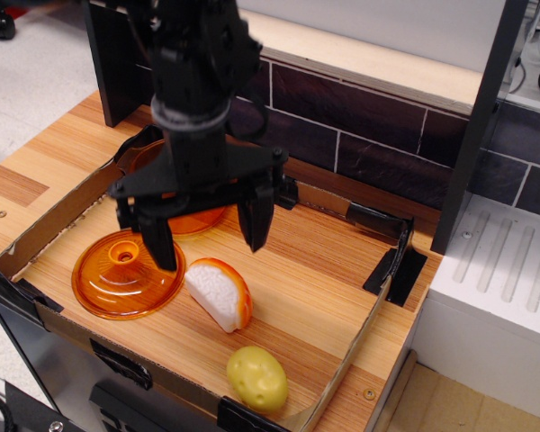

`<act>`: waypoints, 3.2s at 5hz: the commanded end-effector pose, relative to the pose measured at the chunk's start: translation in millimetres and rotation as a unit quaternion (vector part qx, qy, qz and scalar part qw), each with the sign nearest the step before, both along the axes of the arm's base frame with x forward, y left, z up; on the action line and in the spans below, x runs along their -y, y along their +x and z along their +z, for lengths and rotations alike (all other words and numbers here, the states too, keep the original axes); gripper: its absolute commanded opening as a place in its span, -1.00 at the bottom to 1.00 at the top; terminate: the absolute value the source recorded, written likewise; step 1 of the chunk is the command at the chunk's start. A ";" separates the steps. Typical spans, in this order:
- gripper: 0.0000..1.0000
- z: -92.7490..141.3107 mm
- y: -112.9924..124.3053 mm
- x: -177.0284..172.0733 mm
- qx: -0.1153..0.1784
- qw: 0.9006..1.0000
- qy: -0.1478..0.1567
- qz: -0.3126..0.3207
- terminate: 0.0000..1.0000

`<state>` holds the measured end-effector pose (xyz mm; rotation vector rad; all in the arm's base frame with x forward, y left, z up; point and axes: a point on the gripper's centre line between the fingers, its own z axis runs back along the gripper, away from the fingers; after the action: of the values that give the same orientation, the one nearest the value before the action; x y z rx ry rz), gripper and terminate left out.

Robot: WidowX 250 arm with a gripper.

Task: Put sushi in pot

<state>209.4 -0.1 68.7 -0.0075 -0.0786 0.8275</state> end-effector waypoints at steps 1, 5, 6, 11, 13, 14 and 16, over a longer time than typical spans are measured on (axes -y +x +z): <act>1.00 -14.0 8.5 2.2 0.040 0.999 -0.004 0.034 -1.00; 1.00 -45.9 10.6 11.3 0.021 0.997 0.021 0.076 -1.00; 1.00 -51.0 10.2 10.3 0.022 0.996 0.027 0.076 -1.00; -1.00 -7.3 35.7 9.0 0.062 0.994 -0.001 0.087 -1.00; -1.00 22.8 60.9 -13.8 0.055 0.991 -0.010 0.119 -1.00; -1.00 17.9 66.8 -39.2 0.048 0.990 0.003 0.133 -1.00; -1.00 5.1 72.4 -74.3 0.008 0.991 0.000 0.137 -1.00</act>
<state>275.1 75.5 60.6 0.0130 -0.0431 1.1063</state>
